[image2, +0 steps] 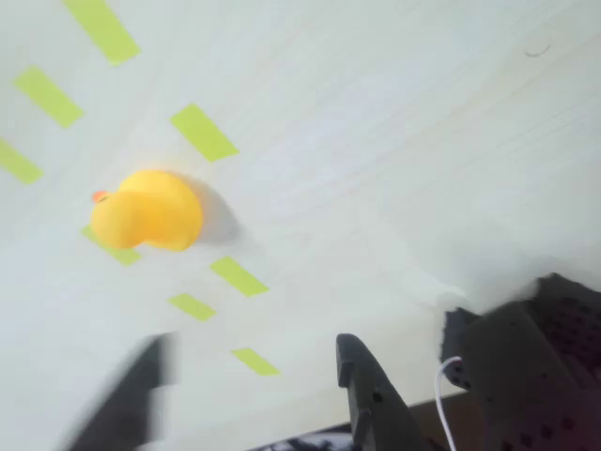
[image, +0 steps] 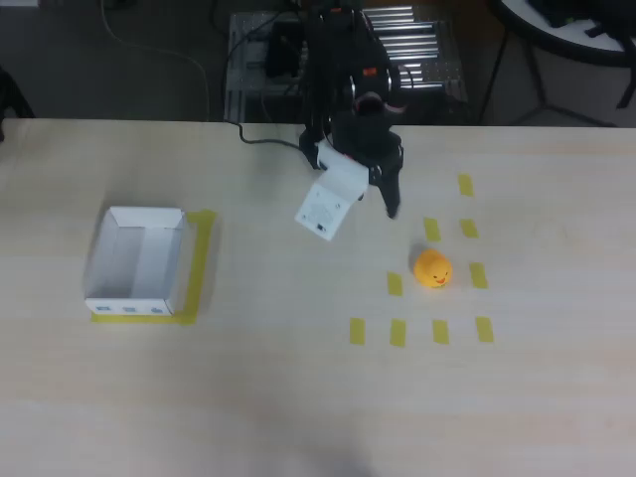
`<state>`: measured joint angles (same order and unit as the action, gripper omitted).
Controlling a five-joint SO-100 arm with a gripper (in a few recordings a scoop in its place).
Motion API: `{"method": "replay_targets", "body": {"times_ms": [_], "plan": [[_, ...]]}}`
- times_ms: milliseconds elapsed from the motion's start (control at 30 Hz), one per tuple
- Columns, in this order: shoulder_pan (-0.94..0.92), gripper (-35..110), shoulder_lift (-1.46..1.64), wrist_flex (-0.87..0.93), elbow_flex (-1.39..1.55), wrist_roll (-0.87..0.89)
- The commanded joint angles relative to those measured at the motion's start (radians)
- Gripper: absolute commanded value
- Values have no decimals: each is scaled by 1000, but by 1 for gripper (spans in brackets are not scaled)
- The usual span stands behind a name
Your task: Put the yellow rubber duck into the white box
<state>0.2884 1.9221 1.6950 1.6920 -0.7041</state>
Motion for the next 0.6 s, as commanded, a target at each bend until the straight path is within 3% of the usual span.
{"method": "replay_targets", "body": {"times_ms": [0, 567], "plan": [[15, 71, -72, 21, -121, -58], [184, 67, -583, 20, -374, -28]]}}
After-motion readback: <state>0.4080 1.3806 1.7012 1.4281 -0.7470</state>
